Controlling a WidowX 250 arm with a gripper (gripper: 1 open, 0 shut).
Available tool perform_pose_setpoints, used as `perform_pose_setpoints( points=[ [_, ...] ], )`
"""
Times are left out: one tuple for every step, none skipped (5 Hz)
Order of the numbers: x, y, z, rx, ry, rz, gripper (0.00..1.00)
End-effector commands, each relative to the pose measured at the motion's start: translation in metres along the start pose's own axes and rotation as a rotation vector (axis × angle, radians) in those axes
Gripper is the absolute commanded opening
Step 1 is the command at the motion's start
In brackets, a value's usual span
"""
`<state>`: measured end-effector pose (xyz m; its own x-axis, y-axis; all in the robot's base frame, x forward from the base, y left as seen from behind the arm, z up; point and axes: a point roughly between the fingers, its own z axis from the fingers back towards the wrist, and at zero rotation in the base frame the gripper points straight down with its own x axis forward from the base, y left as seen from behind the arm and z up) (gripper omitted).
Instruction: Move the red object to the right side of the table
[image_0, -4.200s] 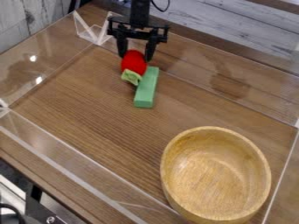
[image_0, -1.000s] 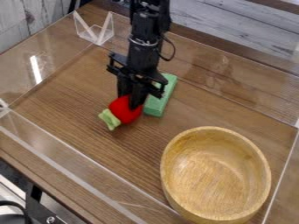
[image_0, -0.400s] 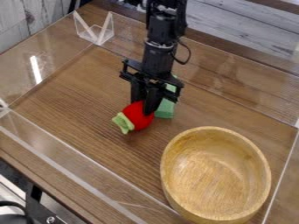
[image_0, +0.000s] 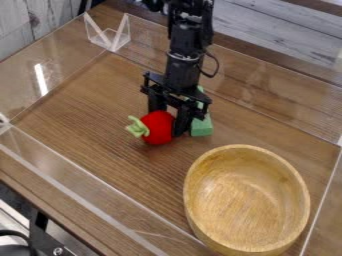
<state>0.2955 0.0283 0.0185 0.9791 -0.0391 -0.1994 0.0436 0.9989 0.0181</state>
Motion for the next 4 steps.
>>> perform_pose_setpoints(
  points=[
    [0.001, 0.012, 0.019, 0.002, -0.038, -0.005, 0.0],
    [-0.003, 0.027, 0.031, -0.001, -0.039, 0.012, 0.0],
    [-0.004, 0.001, 0.043, 0.03, -0.068, 0.038, 0.0],
    [0.0, -0.035, 0.054, 0.057, -0.111, 0.023, 0.0]
  ],
)
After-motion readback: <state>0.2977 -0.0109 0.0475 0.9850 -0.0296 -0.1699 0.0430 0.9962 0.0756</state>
